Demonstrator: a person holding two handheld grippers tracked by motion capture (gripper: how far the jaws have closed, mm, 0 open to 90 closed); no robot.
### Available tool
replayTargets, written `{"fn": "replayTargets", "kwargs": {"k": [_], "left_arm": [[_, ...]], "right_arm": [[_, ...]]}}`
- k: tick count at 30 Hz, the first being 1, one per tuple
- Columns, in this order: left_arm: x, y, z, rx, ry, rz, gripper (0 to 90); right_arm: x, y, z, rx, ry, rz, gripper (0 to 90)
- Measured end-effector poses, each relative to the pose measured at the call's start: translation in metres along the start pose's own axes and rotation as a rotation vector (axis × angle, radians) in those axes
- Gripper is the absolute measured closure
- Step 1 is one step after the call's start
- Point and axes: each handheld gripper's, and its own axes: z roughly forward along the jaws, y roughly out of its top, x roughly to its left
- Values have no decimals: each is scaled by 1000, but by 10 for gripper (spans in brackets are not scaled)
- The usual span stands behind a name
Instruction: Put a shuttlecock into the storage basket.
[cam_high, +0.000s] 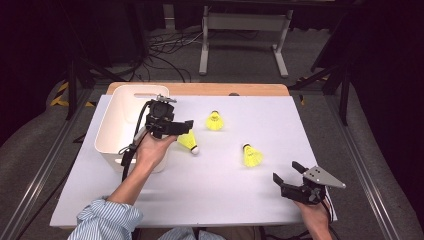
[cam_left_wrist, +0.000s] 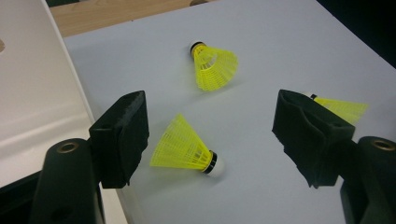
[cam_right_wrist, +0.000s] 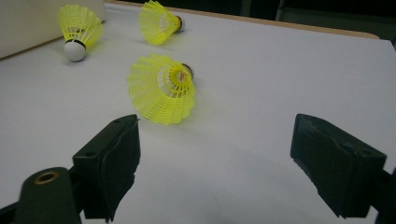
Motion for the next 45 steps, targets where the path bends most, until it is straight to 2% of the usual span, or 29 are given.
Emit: {"fn": "replayTargets", "kwargs": {"k": [5,14,18,29,33,38,42,45], "left_arm": [[-2,3,4,36,1,5,280],[-7,6,14,88,31,-10,280],[-10,6,18,117,58,1,290],[-14,9,31,186,72,26,340],[-17,10,32,194,77,28,358],[-17,12,36,215,68,13,365],[-15,13,40,232,54,-23,358],[-15,13,44,248,63,-29,364]], "right_arm": [[0,0,0,0,1,-2,165],[0,0,0,0,2,-3,165],[0,0,0,2,-1,-5,165],[1,0,0,5,-5,-17,166],[1,0,0,2,-4,-15,166],[2,1,-1,4,-6,-19,167],[2,1,0,4,-4,-22,167],[2,1,0,1,-1,-21,167]]}}
